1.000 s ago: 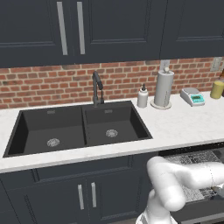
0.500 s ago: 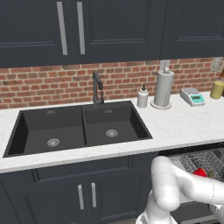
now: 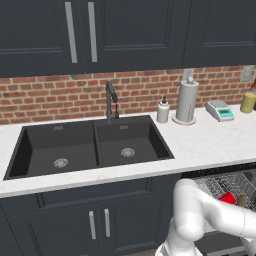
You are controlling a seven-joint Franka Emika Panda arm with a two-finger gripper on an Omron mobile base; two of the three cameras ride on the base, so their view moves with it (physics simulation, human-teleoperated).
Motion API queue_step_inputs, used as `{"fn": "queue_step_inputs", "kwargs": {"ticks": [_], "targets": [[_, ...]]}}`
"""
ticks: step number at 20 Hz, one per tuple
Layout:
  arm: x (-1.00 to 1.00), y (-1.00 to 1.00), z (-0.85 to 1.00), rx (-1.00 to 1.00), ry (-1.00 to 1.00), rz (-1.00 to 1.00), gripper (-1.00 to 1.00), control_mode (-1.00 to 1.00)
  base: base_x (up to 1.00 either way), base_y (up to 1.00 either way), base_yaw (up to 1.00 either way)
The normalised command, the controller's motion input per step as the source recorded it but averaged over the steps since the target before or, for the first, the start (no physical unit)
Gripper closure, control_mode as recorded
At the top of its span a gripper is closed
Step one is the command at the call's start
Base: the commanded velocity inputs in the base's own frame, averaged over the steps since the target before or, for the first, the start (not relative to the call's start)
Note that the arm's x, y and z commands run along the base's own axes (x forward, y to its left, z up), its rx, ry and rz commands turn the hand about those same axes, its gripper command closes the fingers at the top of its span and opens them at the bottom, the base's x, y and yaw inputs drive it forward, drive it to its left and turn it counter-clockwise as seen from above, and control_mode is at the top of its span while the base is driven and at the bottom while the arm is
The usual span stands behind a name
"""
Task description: Pick up the cup and bowl from the counter, place them in the dishwasher, and close the dishwasher door.
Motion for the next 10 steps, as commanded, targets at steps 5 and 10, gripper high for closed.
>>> {"fn": "queue_step_inputs", "kwargs": {"ticks": [5,10], "targets": [[0.60,0.31,-0.56,0.00,0.00,0.00,-1.00,-1.00,0.00,0.00,0.00],[0.71,0.20,-0.50,0.00,-0.01,0.00,-1.00,-1.00,0.00,0.00,0.00]]}}
